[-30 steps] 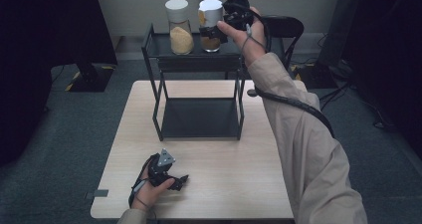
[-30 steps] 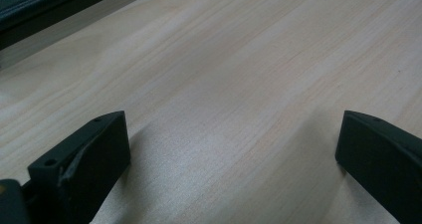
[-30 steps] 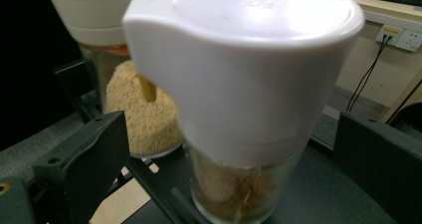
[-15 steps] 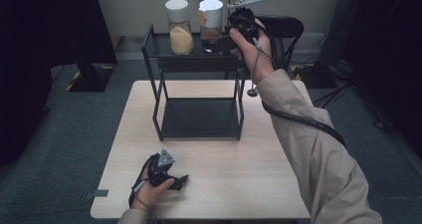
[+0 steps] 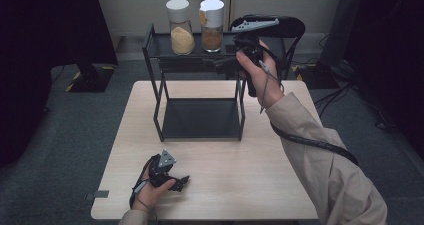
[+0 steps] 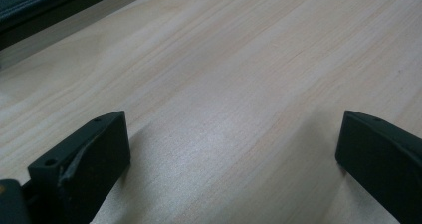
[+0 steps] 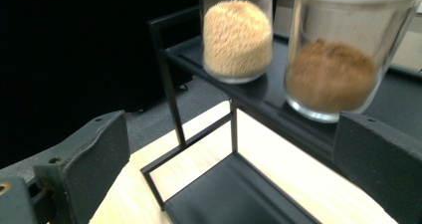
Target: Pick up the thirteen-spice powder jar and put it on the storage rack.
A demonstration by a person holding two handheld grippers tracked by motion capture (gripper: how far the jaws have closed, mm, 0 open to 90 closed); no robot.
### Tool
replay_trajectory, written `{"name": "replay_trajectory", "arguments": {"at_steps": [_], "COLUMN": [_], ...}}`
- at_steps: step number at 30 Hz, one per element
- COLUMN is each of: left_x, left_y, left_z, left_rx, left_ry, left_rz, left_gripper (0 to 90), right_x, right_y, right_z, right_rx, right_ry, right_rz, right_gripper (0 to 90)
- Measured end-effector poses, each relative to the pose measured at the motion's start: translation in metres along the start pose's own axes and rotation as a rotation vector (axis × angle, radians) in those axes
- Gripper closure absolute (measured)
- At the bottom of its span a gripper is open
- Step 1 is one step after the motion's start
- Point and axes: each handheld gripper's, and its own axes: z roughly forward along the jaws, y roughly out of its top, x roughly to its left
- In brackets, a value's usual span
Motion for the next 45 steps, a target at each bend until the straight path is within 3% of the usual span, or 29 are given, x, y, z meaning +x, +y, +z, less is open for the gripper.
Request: {"name": "replay_trajectory", "arguments": {"at_steps": [24, 29, 39, 45], "left_x": [0.000, 0.000, 0.000, 0.000], "left_y": [0.000, 0.000, 0.000, 0.000], "left_z": [0.000, 0.000, 0.000, 0.000], "left_rx": [0.001, 0.000, 0.000, 0.000], "left_ry": [0.000, 0.001, 0.001, 0.001], "left_rz": [0.000, -0.001, -0.001, -0.001], "left_gripper": [0.0, 0.0, 0.0, 0.0], "right_x": [0.000, 0.001, -0.001, 0.001], "right_y": [-0.090, -0.117, -0.187, -0.223], "right_z": [-0.011, -0.013, -0.015, -0.019], "right_rx": [0.043, 0.046, 0.088, 0.124], "right_ry": [0.053, 0.061, 0.066, 0.036], "right_rz": [0.020, 0.032, 0.049, 0.010], "right_gripper": [1.0, 1.0, 1.0, 1.0]}}
